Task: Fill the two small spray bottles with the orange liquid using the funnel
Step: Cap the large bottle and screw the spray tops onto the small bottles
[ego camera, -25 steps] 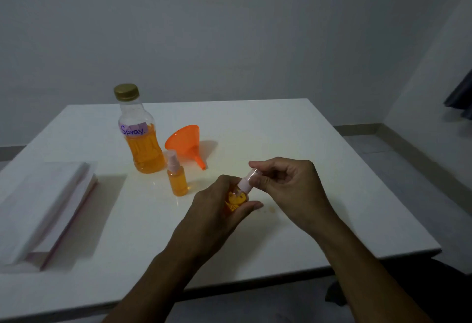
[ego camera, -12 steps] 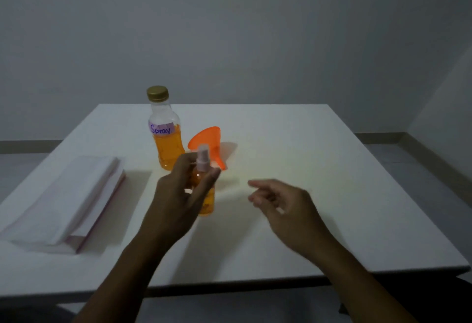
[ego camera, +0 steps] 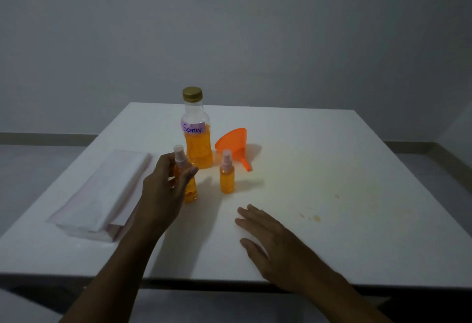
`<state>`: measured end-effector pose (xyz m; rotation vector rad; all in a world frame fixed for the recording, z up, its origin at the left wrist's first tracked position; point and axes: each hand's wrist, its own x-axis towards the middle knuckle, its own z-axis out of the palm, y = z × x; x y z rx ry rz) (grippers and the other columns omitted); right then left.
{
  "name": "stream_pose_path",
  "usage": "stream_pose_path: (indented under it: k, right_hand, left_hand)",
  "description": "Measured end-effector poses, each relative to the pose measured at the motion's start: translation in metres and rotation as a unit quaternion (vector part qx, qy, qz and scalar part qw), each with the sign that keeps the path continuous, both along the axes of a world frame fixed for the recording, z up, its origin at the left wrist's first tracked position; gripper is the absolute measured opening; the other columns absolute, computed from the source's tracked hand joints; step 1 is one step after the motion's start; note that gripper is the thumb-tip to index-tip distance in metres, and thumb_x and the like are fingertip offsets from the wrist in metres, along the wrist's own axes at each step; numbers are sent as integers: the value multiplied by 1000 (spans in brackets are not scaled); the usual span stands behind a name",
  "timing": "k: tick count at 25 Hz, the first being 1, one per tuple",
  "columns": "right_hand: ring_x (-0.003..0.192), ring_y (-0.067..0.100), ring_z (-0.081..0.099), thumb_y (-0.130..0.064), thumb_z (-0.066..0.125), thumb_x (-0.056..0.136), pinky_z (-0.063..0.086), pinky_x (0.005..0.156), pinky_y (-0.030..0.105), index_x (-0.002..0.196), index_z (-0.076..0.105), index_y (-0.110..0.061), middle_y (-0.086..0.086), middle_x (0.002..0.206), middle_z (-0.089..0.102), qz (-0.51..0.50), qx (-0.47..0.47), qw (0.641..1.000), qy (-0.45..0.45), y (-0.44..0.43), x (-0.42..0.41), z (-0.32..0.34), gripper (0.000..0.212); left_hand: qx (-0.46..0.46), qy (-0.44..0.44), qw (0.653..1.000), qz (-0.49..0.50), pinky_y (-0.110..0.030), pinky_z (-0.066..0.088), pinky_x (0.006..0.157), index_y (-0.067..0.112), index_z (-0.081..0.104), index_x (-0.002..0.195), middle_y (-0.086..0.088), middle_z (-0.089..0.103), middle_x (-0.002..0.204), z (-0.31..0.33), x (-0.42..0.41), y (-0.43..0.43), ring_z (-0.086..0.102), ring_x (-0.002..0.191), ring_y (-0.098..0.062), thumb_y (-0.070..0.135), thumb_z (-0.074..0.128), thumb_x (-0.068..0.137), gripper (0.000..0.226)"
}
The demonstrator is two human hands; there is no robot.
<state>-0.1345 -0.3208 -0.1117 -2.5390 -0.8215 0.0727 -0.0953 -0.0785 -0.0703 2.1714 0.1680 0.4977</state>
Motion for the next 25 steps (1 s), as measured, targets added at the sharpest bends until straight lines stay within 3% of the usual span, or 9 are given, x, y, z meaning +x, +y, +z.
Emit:
stream_pose_path:
  k: [4,7,10,11,13,18,21,23,25]
  right_hand:
    - [148,-6,13,-41,44,102,11,121,17,149,39,-35,-24,159,24,-6,13,1000,25,1,1,1,48]
    - [131,-1,46,-35,58,97,40,114,28,137,55,-33,-18,144,52,-61,104,992,46,7,12,15,40]
    - [102,3,63,-29,65,93,57,90,26,128,60,-27,-12,119,67,-149,246,958,20,27,34,38,36]
    - [98,4,64,-34,65,94,58,85,23,128,59,-27,-12,117,66,-171,267,948,14,37,44,45,36]
    - [99,6,62,-47,60,94,54,81,20,128,56,-29,-13,121,64,-196,282,939,12,59,63,57,39]
    - [101,14,68,-40,61,95,58,92,36,115,67,-19,-1,118,71,-201,237,950,-2,72,90,64,30]
    - [100,10,69,-39,64,94,59,90,33,114,70,-20,-3,115,73,-194,268,944,4,48,82,72,29]
    - [97,10,71,-39,68,91,61,86,33,112,72,-20,-5,109,75,-190,299,935,27,27,68,78,29]
    - [92,10,72,-37,71,88,63,81,34,106,75,-21,-7,99,76,-205,321,924,40,6,53,83,24]
  left_hand:
    - [-2,10,1000,11,-30,48,82,18,48,127,-2,58,131,-2,6,1,59,114,-22,55,55,75,64]
    - [6,-11,1000,22,-34,45,91,23,40,136,-1,49,142,4,4,-2,50,124,-19,55,62,78,69]
    - [57,-199,977,41,-19,36,102,12,46,132,-10,48,139,20,-10,-11,42,126,-13,36,63,89,52]
    - [86,-260,961,30,-16,34,103,6,50,126,-14,51,134,24,-15,-16,44,125,-13,25,60,91,41]
    - [119,-295,948,-27,-16,33,106,4,52,123,-16,53,129,19,-20,-31,43,125,-10,11,55,91,33]
    - [48,-114,988,-96,5,18,98,21,29,145,9,35,146,-6,-13,-69,24,123,25,16,62,88,66]
    - [-4,-41,992,-121,-14,29,102,34,22,145,17,35,147,-12,-2,-79,32,123,15,36,65,87,72]
    - [-2,-49,982,-181,-12,42,96,40,32,136,22,47,134,-9,-1,-86,48,113,11,44,59,85,58]
    - [22,-40,973,-225,-7,44,88,38,37,134,21,54,127,-4,-5,-93,54,106,7,42,55,87,52]
